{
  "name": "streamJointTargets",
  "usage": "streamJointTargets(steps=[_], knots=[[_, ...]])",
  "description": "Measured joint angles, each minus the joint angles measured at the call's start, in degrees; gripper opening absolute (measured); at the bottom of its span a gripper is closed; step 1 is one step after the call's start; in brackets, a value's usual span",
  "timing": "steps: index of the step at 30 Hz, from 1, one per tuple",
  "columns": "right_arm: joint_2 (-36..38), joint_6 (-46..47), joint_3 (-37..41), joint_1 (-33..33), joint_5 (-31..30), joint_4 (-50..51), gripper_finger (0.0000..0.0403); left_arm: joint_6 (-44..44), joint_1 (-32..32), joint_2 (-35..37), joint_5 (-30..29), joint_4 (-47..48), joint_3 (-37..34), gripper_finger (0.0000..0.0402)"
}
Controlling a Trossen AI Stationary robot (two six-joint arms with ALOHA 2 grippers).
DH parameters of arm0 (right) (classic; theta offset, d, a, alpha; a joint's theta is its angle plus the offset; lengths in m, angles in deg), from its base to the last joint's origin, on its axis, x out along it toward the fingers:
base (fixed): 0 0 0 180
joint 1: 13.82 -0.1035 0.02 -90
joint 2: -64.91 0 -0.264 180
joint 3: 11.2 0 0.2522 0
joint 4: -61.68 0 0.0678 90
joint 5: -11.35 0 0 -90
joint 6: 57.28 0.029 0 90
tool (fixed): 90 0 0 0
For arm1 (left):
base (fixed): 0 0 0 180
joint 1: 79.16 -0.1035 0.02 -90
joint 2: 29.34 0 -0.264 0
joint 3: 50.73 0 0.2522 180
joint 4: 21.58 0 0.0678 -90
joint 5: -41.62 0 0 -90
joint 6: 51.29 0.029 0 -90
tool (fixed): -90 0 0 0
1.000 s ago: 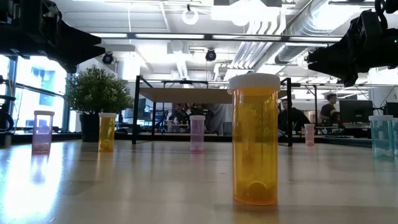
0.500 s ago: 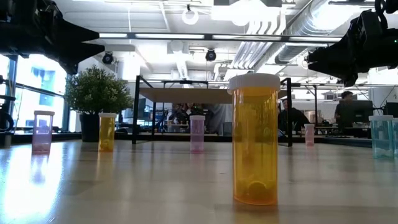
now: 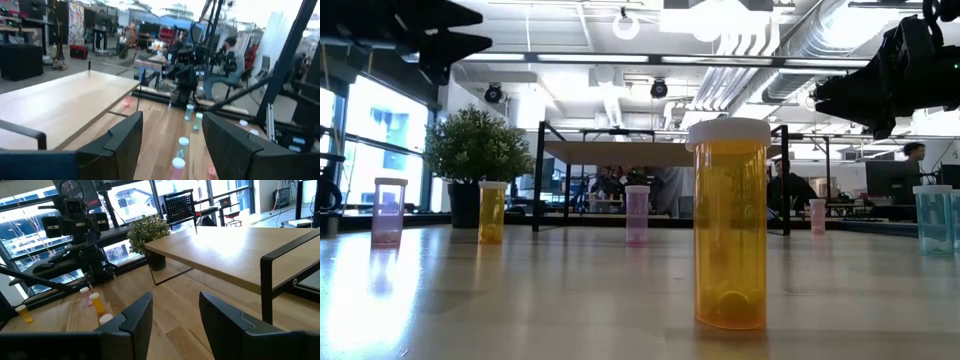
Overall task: Pick and place medicine bottles onto shelf by color
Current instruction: Put the top left violet pill bottle on the shelf
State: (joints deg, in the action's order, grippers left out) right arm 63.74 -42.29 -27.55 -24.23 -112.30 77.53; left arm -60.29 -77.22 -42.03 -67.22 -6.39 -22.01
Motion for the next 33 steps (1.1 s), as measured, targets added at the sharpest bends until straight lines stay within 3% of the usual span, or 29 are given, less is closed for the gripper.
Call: streamJointTargets(steps=[12, 22, 33], knots=[[0.01, 0.01, 0.0, 0.0, 0.0, 0.0, 0.0154, -1.72, 0.0, -11.85, 5.55, 17.19, 11.62, 0.0196], [0.02, 0.0, 0.0, 0.0, 0.0, 0.0, 0.0154, -6.73, 1.49, -12.54, 13.28, 26.23, 12.44, 0.0196], [0.02, 0.02, 0.0, 0.0, 0.0, 0.0, 0.0154, -14.55, 8.33, -12.54, 13.18, 36.6, 12.45, 0.0196]])
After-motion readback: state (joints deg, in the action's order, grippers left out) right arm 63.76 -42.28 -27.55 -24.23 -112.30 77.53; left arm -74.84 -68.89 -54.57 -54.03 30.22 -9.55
